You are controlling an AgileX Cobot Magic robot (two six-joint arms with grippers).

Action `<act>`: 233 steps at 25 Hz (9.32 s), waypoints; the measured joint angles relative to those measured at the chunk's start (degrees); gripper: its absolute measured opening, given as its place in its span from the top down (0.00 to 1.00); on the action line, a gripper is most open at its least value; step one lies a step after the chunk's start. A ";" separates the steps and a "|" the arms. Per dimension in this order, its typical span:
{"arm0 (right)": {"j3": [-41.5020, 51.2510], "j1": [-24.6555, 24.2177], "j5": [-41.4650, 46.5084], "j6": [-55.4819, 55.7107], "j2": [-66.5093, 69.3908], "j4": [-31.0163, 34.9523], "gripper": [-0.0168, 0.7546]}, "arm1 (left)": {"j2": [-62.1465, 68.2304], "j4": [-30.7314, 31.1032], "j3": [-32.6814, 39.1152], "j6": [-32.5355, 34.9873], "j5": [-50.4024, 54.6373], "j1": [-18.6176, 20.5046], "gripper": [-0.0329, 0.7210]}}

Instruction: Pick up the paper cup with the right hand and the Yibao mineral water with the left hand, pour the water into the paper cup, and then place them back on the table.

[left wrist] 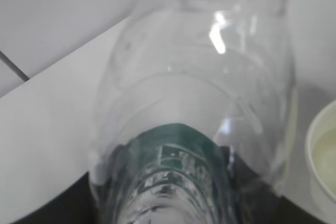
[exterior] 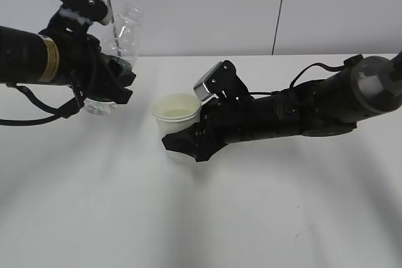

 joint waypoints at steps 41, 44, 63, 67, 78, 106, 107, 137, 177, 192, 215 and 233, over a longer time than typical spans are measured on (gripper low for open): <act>0.00 -7.81 -2.41 -11.32 0.00 17.62 0.26 | 28.63 -37.14 -0.66 36.58 -46.80 15.63 0.51; 0.00 -9.30 -2.78 -11.41 0.00 17.77 0.26 | 29.46 -37.54 -0.98 36.91 -48.24 15.63 0.51; 11.10 -18.79 -8.74 -23.18 0.00 28.75 0.27 | 29.65 -37.69 -1.03 37.07 -48.67 15.63 0.51; 13.00 -18.93 -9.66 -28.29 0.00 35.66 0.27 | 29.65 -37.83 -1.03 37.07 -48.67 15.63 0.51; 13.71 -18.93 -12.97 -32.71 3.65 44.64 0.27 | 29.65 -38.52 -1.03 37.07 -48.67 15.63 0.51; 13.71 -18.93 -19.96 -33.09 9.31 49.43 0.27 | 29.65 -38.98 -1.03 37.12 -48.55 15.63 0.52; 13.71 -18.93 -20.04 -33.09 9.31 49.43 0.26 | 29.65 -39.00 -1.03 37.12 -48.55 15.63 0.52; 17.72 -18.93 -24.21 -33.22 9.44 49.59 0.15 | 29.72 -39.56 -1.03 37.12 -48.51 15.63 0.52; 23.92 -18.93 -24.94 -33.83 7.09 49.97 0.17 | 29.72 -41.49 -1.03 37.12 -48.33 15.63 0.52; 28.15 -18.93 -24.94 -33.96 2.65 50.07 0.18 | 29.74 -41.61 -1.03 37.12 -48.27 15.63 0.52; 42.82 -18.93 -24.94 -34.35 -13.61 52.48 0.21 | 29.85 -42.37 -1.03 37.12 -48.33 15.63 0.52; 43.33 -18.93 -24.94 -34.59 -16.22 52.58 0.21 | 30.03 -42.04 -1.03 37.12 -51.64 15.63 0.32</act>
